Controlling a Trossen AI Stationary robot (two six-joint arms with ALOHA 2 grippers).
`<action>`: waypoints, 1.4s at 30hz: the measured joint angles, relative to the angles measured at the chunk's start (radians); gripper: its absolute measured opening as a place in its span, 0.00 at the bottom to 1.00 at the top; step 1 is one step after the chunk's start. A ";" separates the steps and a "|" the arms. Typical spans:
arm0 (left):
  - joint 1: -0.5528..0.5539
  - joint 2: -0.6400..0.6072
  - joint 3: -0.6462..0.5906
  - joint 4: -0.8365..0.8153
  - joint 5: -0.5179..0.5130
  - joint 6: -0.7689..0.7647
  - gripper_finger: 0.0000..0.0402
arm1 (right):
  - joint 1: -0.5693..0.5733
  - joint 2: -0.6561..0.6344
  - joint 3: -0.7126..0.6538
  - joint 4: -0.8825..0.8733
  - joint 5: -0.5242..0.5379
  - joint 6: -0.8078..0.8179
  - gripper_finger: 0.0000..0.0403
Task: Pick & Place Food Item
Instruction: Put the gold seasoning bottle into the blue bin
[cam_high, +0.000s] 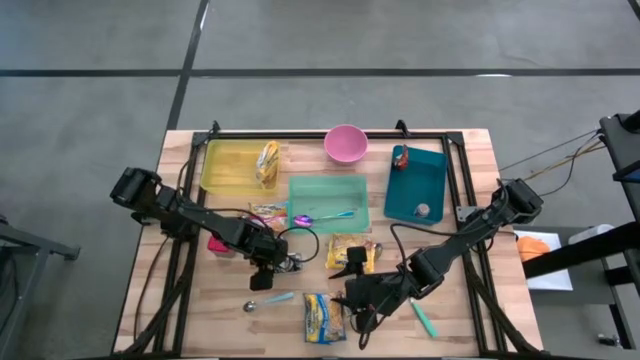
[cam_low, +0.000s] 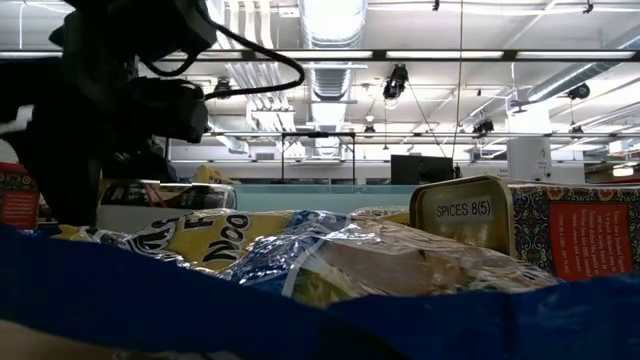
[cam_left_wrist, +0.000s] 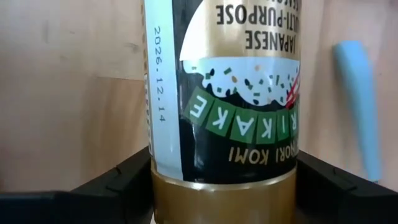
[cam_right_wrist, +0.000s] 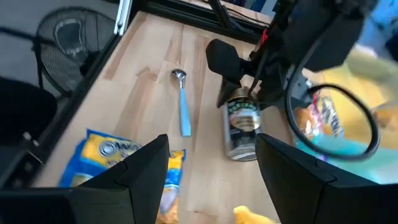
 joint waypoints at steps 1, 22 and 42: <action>0.003 0.001 0.017 -0.010 0.011 -0.024 0.69 | 0.000 0.000 0.000 -0.002 0.001 -0.034 0.59; 0.082 -0.015 0.241 0.006 0.168 -0.149 0.69 | 0.018 0.001 0.000 -0.023 0.038 -0.275 0.59; 0.198 -0.016 0.242 0.092 0.341 -0.179 0.69 | 0.000 -0.041 0.000 -0.068 0.101 -0.303 0.59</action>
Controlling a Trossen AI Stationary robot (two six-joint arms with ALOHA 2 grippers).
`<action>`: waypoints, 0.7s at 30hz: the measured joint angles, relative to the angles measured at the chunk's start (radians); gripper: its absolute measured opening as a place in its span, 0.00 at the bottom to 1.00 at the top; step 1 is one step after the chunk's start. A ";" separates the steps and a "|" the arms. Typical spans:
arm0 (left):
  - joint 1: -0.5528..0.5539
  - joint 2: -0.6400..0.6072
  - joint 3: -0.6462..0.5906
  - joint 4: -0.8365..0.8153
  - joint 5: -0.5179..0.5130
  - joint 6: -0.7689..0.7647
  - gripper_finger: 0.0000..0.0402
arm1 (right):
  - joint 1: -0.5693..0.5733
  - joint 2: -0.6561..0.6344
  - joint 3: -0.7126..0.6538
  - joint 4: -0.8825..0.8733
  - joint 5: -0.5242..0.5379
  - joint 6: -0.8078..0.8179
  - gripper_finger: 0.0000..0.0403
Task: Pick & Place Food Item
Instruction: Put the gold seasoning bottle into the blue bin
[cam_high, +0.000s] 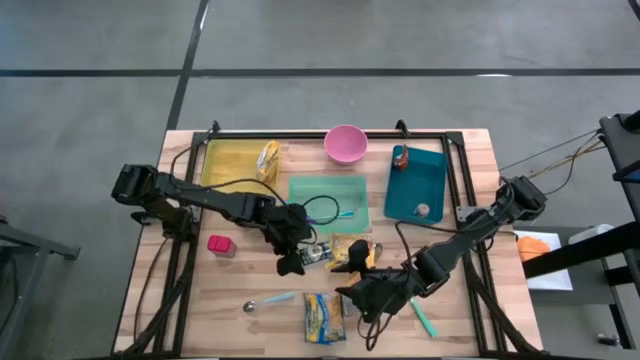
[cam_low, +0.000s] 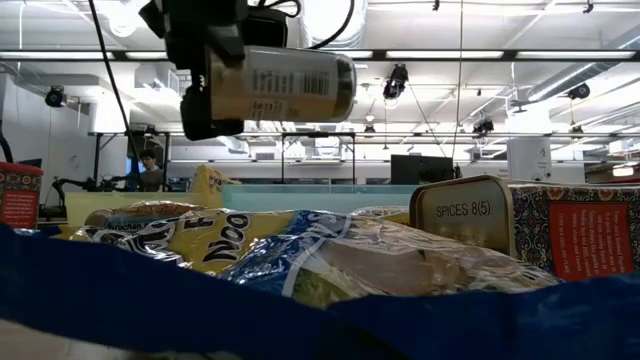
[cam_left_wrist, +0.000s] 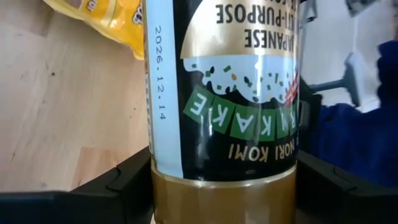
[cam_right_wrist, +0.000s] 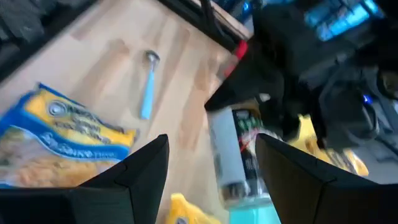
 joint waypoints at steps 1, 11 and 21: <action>0.009 0.000 0.000 0.004 0.012 -0.001 0.69 | -0.004 0.000 0.000 -0.011 0.032 0.035 0.59; 0.081 0.000 0.000 0.014 0.069 0.014 0.69 | -0.025 -0.016 0.000 -0.033 0.133 0.063 0.59; 0.145 -0.001 0.000 0.029 0.125 0.023 0.69 | -0.038 -0.016 0.000 -0.076 0.145 0.054 0.59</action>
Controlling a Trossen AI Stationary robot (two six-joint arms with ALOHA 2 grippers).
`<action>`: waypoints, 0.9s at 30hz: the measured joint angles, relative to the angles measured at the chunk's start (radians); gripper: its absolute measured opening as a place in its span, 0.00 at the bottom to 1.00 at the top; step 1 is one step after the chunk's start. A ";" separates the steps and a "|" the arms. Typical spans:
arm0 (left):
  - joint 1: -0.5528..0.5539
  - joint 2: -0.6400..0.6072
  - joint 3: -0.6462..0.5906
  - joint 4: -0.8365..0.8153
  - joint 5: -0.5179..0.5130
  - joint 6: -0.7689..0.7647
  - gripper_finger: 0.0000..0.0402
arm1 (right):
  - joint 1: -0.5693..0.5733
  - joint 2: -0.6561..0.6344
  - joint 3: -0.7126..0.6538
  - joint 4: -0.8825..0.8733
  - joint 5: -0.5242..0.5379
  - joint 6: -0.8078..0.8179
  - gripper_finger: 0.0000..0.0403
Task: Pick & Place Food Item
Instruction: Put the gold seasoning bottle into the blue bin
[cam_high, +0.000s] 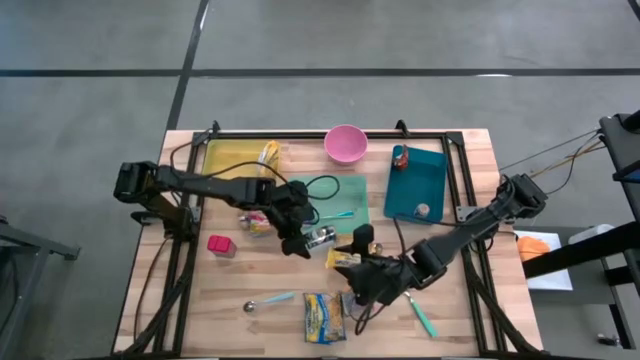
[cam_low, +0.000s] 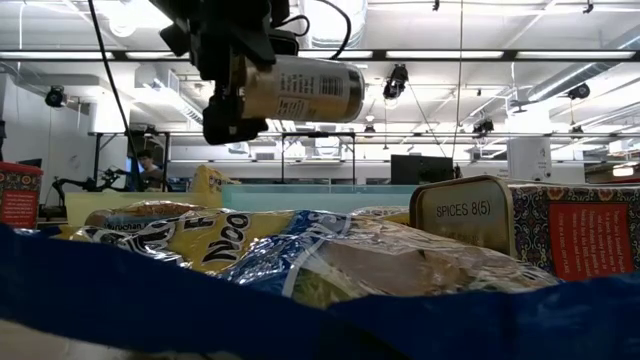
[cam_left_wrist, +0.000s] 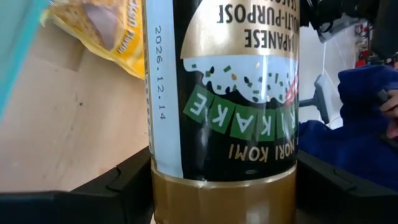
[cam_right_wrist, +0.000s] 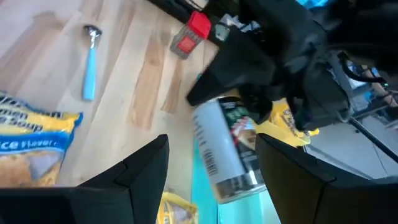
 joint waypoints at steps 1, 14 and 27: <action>0.007 0.000 0.000 0.000 0.005 0.005 0.69 | 0.000 0.000 0.000 -0.007 -0.001 -0.002 0.59; 0.029 0.000 0.000 0.019 0.022 0.003 0.69 | -0.004 0.000 0.000 -0.036 -0.035 0.045 0.85; 0.029 0.000 0.000 0.025 0.025 0.003 0.69 | 0.001 0.002 0.000 -0.067 0.030 -0.004 0.88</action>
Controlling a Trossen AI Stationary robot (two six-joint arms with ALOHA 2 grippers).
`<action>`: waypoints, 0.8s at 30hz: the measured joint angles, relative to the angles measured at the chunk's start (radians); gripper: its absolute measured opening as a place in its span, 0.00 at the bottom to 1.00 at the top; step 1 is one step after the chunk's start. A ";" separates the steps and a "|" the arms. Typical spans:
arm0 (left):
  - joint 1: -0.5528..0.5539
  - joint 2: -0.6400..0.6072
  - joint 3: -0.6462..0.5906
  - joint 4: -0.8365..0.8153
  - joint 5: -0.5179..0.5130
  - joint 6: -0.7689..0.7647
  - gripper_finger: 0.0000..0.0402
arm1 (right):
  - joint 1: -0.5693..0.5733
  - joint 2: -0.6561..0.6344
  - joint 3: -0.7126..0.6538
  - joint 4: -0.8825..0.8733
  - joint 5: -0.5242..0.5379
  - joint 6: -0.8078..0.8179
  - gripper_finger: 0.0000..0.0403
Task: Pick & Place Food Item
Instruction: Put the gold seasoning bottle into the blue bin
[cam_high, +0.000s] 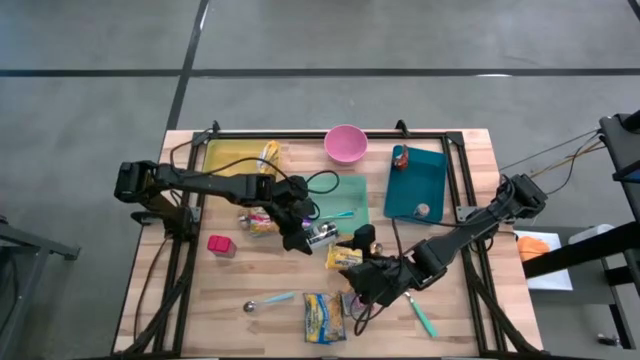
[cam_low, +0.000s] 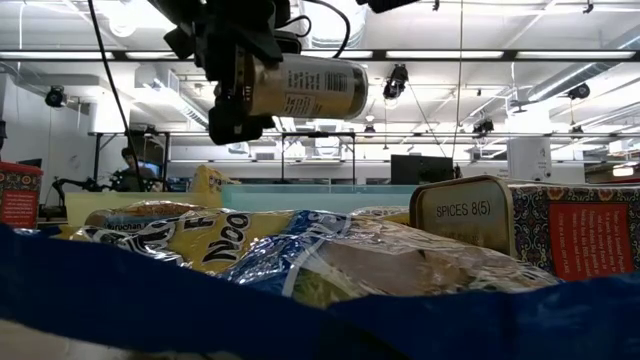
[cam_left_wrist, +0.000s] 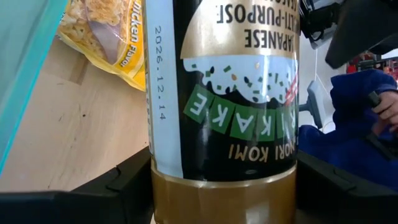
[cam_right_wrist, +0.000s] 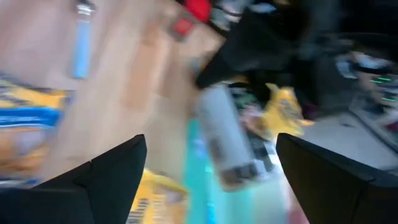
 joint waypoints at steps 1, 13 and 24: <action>0.000 0.000 0.000 0.001 0.001 0.000 0.69 | 0.000 0.000 0.000 0.000 0.039 0.000 0.87; 0.002 0.000 0.000 0.016 0.003 0.000 0.69 | 0.015 0.008 0.000 0.133 0.272 -0.138 0.86; 0.008 0.000 0.000 0.058 0.011 -0.035 0.69 | 0.001 0.130 0.007 0.105 0.303 -0.455 0.86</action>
